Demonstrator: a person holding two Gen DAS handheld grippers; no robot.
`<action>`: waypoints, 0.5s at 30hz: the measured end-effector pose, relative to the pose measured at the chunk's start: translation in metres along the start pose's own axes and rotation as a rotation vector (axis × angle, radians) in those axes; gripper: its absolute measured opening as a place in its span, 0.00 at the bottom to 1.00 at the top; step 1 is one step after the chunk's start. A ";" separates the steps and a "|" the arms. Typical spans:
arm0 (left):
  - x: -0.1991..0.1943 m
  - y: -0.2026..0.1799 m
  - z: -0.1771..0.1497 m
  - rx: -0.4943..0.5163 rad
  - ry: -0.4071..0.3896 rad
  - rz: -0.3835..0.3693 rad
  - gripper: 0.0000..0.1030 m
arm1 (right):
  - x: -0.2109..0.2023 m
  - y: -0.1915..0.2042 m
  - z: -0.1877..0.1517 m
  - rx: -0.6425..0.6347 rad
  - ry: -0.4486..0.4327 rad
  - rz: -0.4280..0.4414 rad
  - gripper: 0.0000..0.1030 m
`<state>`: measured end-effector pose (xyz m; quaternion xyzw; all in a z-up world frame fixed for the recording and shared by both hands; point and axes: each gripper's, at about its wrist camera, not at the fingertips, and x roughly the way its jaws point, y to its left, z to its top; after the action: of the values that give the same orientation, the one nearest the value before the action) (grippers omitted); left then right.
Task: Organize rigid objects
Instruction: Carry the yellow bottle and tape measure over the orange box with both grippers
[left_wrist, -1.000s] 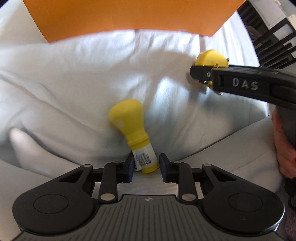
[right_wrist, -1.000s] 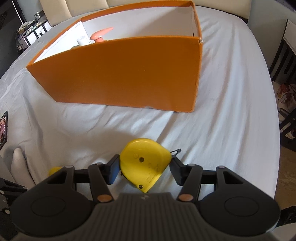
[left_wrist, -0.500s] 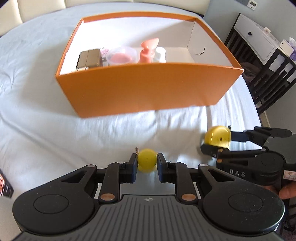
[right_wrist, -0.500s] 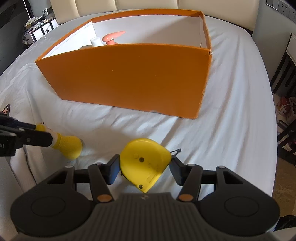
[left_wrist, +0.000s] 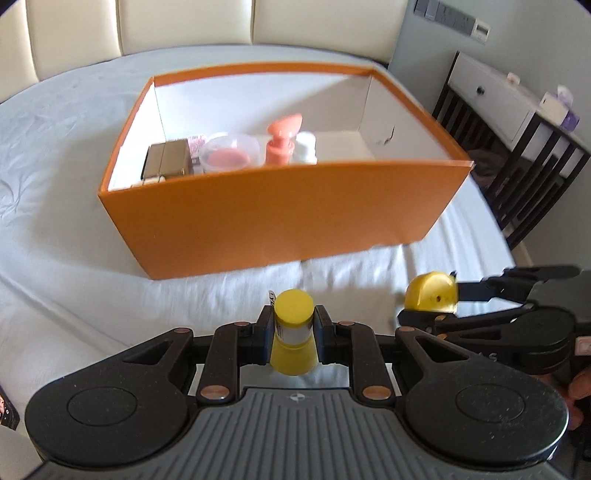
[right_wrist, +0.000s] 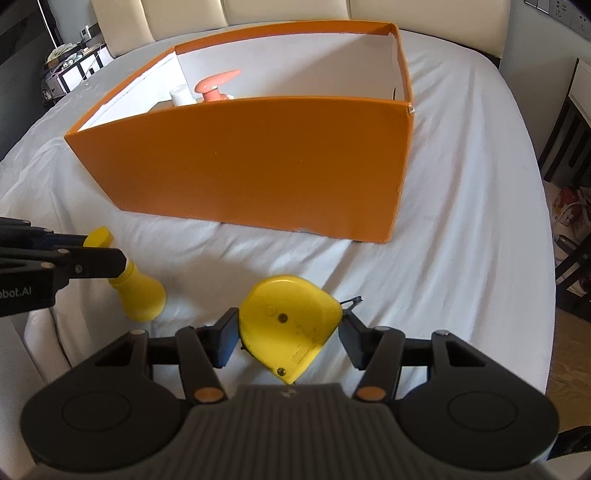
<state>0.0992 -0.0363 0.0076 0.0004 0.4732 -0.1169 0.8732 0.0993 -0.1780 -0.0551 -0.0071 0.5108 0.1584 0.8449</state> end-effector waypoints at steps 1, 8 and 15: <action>-0.006 0.001 0.003 -0.005 -0.014 -0.014 0.23 | -0.003 -0.001 0.000 0.005 -0.008 0.003 0.56; -0.051 0.008 0.038 -0.039 -0.123 -0.120 0.23 | -0.038 0.001 0.013 -0.001 -0.108 0.031 0.56; -0.077 0.015 0.099 -0.029 -0.267 -0.186 0.23 | -0.090 0.004 0.060 -0.043 -0.271 0.086 0.56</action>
<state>0.1435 -0.0171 0.1237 -0.0717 0.3527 -0.1896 0.9135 0.1111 -0.1877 0.0519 0.0181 0.3884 0.2048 0.8982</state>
